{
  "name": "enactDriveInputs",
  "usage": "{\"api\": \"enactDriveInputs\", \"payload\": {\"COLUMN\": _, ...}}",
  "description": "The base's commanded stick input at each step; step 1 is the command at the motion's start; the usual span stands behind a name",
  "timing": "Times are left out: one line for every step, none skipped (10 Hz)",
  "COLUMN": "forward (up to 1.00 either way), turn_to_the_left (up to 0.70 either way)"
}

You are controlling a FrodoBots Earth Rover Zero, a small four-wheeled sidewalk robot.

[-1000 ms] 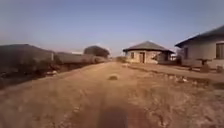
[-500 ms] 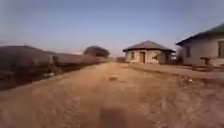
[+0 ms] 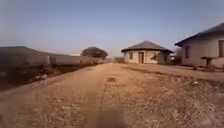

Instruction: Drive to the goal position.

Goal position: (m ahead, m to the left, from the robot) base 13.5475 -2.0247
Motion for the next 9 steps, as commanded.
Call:
{"api": "enactDriveInputs", "payload": {"forward": 0.70, "turn_to_the_left": 0.00}}
{"api": "enactDriveInputs", "payload": {"forward": 0.70, "turn_to_the_left": 0.00}}
{"api": "enactDriveInputs", "payload": {"forward": 0.70, "turn_to_the_left": 0.00}}
{"api": "enactDriveInputs", "payload": {"forward": 0.70, "turn_to_the_left": 0.00}}
{"api": "enactDriveInputs", "payload": {"forward": 0.70, "turn_to_the_left": 0.00}}
{"api": "enactDriveInputs", "payload": {"forward": 0.70, "turn_to_the_left": 0.00}}
{"api": "enactDriveInputs", "payload": {"forward": 0.70, "turn_to_the_left": 0.00}}
{"api": "enactDriveInputs", "payload": {"forward": 0.70, "turn_to_the_left": 0.00}}
{"api": "enactDriveInputs", "payload": {"forward": 0.70, "turn_to_the_left": 0.00}}
